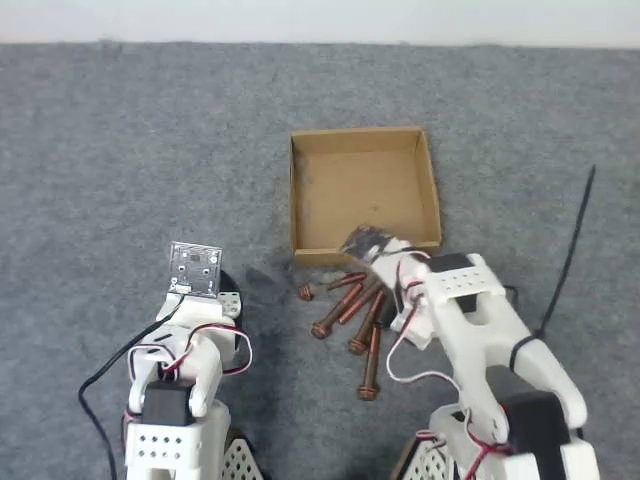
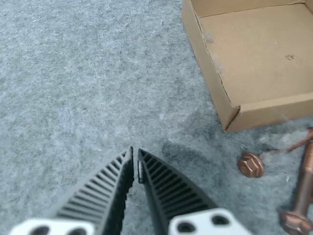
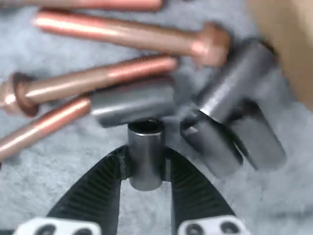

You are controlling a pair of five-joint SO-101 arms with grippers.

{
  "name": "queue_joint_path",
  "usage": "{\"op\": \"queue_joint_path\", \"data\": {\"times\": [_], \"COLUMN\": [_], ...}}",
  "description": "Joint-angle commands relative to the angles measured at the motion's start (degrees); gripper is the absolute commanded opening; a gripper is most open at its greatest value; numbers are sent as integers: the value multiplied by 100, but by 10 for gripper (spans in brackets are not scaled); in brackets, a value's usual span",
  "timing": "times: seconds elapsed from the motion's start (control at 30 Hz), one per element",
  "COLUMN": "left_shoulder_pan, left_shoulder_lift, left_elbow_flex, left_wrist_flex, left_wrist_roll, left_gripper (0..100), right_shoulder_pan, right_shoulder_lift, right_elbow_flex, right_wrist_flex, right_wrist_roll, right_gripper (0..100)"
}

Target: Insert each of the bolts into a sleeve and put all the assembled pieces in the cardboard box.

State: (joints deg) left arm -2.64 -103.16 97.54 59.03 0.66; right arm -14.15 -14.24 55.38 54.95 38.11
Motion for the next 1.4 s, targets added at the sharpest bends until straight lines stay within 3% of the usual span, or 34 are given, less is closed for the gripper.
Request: {"op": "queue_joint_path", "data": {"times": [0.0, 0.3, 0.57, 0.7, 0.97, 1.37], "left_shoulder_pan": [62, 26, 545, 862, 2488, 4440], "left_shoulder_lift": [-114, -114, 246, 1521, 4519, 7947], "left_elbow_flex": [-101, -462, -1833, -2976, -4620, -4673], "left_wrist_flex": [-132, -422, -141, 211, 677, -809], "left_wrist_roll": [-18, -9, 62, 475, 1459, 2198], "left_gripper": [13, 13, 13, 13, 13, 13], "right_shoulder_pan": [514, 1525, 1648, 1657, 1666, 1965], "right_shoulder_lift": [-382, -646, -646, -646, -646, -497], "right_elbow_flex": [-79, -62, -44, -44, -44, -123], "right_wrist_flex": [-127, -233, -470, -488, -497, -708], "right_wrist_roll": [-615, -1240, -1415, -1415, -1415, -1635], "right_gripper": [6, 6, 6, 6, 6, 6]}}
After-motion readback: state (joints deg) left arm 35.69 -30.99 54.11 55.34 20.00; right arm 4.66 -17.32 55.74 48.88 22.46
